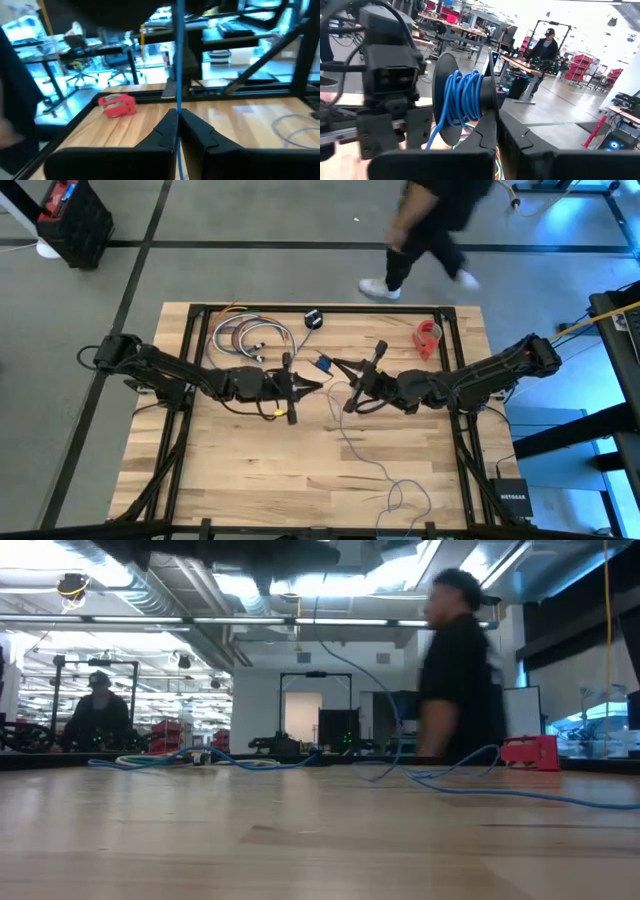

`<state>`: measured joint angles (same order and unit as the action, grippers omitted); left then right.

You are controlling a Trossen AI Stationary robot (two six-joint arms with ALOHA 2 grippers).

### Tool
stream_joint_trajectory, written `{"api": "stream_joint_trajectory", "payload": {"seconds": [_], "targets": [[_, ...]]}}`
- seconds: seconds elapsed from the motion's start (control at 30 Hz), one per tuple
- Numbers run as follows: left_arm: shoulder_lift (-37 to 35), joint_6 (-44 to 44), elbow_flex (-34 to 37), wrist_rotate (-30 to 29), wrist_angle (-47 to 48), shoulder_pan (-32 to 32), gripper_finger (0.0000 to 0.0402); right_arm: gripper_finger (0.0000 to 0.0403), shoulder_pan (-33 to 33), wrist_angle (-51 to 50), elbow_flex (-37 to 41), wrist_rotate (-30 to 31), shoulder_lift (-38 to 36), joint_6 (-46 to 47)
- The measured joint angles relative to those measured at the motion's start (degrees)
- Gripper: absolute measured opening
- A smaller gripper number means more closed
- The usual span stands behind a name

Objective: Coil cords
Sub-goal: Coil the blue wire onto the black spool

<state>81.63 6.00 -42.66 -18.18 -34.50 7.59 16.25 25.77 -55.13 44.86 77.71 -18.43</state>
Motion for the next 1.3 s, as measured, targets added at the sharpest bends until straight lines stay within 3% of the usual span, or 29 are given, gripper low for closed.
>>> {"api": "stream_joint_trajectory", "payload": {"seconds": [0.57,0.87,1.3], "targets": [[-0.05,0.83,2.17,-0.23,-0.13,-1.94,0.0008,0.0005,-0.17,1.32,-0.07,-1.94,-0.1,-0.07],[-0.09,1.46,2.17,5.38,2.7,-3.13,0.0002,0.0005,-0.15,1.21,-0.07,-2.03,-0.11,-0.97],[-0.13,-0.13,2.11,5.5,6.86,-5.11,0.0001,0.0005,-0.15,0.44,-0.07,-4.55,0.02,-1.05]]}}
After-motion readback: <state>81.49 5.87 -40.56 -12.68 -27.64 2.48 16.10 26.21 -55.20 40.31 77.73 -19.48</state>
